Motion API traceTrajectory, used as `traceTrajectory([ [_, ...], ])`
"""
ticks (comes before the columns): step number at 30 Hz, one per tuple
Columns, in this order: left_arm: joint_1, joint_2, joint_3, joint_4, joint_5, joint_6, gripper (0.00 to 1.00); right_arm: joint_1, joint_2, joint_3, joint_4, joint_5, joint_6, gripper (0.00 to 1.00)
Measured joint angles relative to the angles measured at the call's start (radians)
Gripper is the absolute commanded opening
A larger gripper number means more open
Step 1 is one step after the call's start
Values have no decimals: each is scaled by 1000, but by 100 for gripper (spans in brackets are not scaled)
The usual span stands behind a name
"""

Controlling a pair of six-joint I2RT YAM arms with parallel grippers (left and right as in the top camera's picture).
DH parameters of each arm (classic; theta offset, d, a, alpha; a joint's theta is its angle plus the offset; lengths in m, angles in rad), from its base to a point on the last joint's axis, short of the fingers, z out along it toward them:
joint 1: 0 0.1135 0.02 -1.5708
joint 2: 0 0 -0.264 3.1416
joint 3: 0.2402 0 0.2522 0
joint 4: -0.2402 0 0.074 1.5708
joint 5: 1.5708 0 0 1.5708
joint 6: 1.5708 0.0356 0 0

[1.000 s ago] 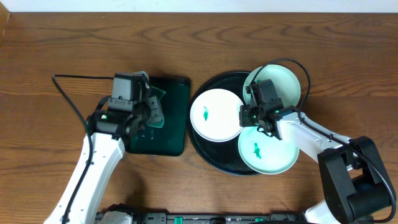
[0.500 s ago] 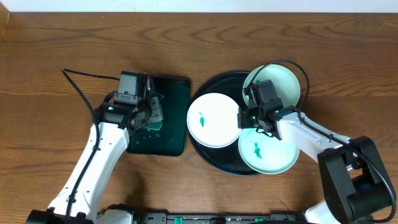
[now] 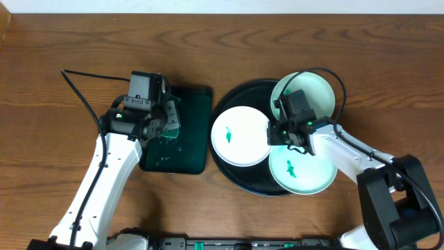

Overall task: Clean dirty plates on tray and stack at the side
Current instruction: 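Lift the green sponge out of the water with the left gripper, then move the sponge over the white plate and press it down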

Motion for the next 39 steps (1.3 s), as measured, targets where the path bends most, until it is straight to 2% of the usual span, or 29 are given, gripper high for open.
traceTrajectory([
  [21,0,3,2,2,0,4,7,0,-17,0,-1,72,0,1],
  [31,0,288,256,-119,0,30,7,0,-17,0,1,76,0,1],
  [35,-21,335,274,-131,-4,29,7,0,-17,0,0,77,0,1],
  [39,-103,343,274,-135,8,20,7,0,-17,0,0,77,0,1],
])
